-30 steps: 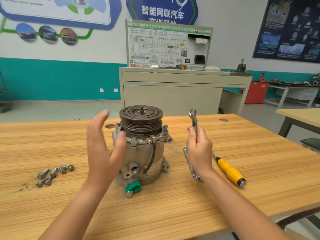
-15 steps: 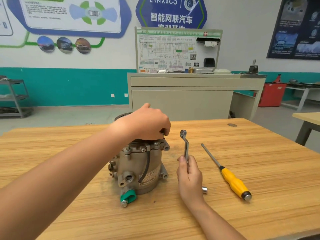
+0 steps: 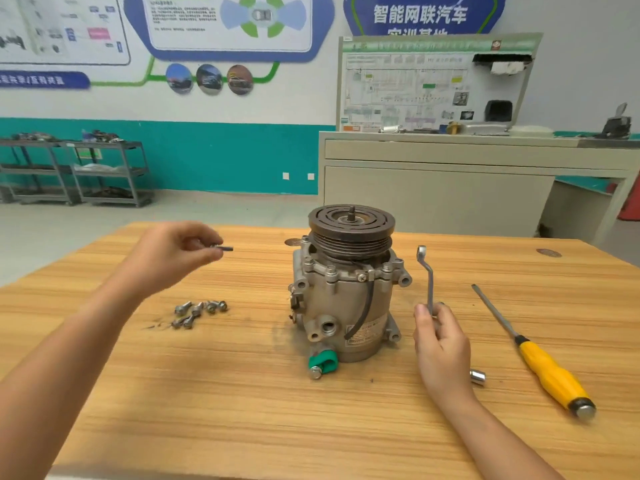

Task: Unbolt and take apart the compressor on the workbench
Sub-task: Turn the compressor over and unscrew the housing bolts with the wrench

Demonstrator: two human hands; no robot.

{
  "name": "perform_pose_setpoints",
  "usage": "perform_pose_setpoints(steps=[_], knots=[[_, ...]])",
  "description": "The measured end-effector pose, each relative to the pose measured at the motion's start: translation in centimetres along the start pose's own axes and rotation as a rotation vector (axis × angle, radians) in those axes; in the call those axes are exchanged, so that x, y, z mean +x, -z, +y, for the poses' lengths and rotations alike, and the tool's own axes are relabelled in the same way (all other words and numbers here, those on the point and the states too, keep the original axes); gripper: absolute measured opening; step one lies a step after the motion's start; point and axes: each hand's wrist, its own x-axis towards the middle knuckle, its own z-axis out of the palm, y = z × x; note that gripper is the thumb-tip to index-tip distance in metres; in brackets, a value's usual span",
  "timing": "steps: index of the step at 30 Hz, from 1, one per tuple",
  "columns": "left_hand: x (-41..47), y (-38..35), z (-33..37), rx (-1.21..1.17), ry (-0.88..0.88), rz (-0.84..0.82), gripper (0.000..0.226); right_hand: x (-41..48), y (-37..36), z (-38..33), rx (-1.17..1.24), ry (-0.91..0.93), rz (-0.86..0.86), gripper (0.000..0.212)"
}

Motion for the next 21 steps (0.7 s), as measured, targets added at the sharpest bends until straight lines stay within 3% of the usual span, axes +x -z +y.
perform_pose_setpoints(steps=[3,5,16,21], knots=[[-3.9,-0.3,-6.8,0.044,0.273,-0.045,0.013,0.0,-0.1,0.2,-0.008,-0.014,0.0,0.023],[-5.5,-0.4,-9.7,0.048,0.351,0.012,0.012,0.0,-0.1,0.2,-0.012,-0.023,-0.008,0.023],[-5.1,-2.8,-13.2,0.182,0.381,0.043,0.019,-0.7,0.0,0.0,-0.08,-0.016,0.017,0.024],[-5.3,-2.8,-12.7,0.168,0.338,0.021,0.033,-1.3,-0.1,-0.8,-0.269,0.129,-0.027,0.021]])
